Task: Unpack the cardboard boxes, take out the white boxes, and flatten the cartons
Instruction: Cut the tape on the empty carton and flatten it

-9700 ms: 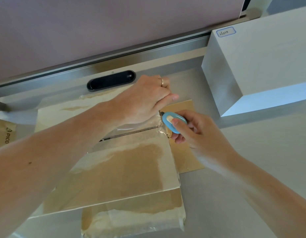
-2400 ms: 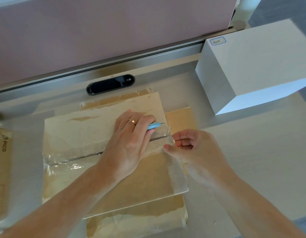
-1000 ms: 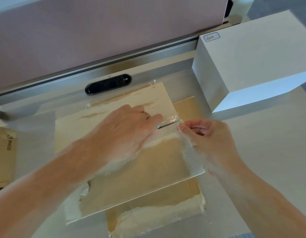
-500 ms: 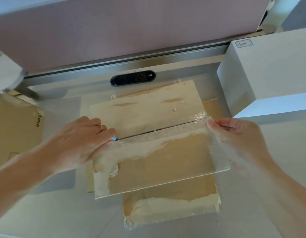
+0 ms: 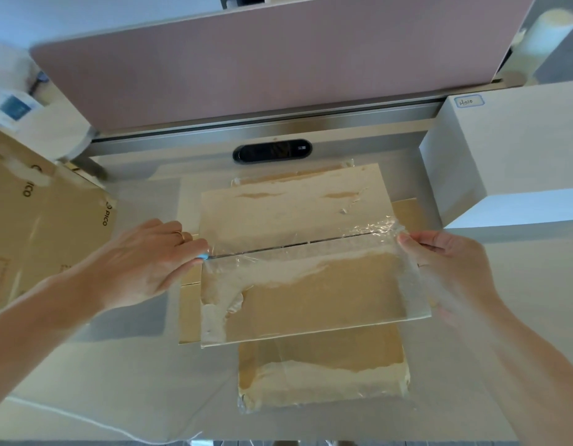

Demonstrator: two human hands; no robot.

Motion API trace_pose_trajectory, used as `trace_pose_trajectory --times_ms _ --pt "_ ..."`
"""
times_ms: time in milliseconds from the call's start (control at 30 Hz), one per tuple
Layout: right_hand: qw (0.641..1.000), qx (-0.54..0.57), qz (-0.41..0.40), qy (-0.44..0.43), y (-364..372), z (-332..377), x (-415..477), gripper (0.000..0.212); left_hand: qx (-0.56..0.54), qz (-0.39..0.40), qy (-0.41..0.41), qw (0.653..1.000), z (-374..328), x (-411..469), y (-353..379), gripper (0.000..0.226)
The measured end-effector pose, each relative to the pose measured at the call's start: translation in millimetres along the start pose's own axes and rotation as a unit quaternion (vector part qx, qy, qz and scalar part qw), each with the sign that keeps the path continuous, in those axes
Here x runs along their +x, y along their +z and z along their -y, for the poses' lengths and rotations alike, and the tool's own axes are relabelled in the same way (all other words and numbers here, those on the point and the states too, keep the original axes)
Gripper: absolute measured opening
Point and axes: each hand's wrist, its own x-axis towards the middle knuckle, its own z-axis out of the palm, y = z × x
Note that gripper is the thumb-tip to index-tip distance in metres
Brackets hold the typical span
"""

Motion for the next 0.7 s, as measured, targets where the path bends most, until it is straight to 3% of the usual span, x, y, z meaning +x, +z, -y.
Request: trace_pose_trajectory --times_ms 200,433,533,600,700 --pt "1.0 -0.013 -0.019 0.005 -4 -6 -2 0.016 -0.052 -0.031 0.031 0.998 -20 -12 -60 0.033" --pt "0.997 -0.067 0.007 -0.028 0 -8 -10 0.019 -0.097 -0.116 -0.055 0.987 -34 -11 -90 0.033" --pt "0.992 -0.11 -0.038 -0.056 -3 1 -18 0.037 -0.16 -0.153 -0.125 0.967 -58 4 -105 0.029" --pt "0.985 -0.097 -0.071 -0.125 0 11 -36 0.034 -0.21 -0.163 -0.139 0.954 -86 25 -112 0.027" --pt "0.986 -0.046 0.038 -0.157 19 25 -65 0.019 -0.29 -0.181 -0.137 0.93 -135 64 -126 0.029"
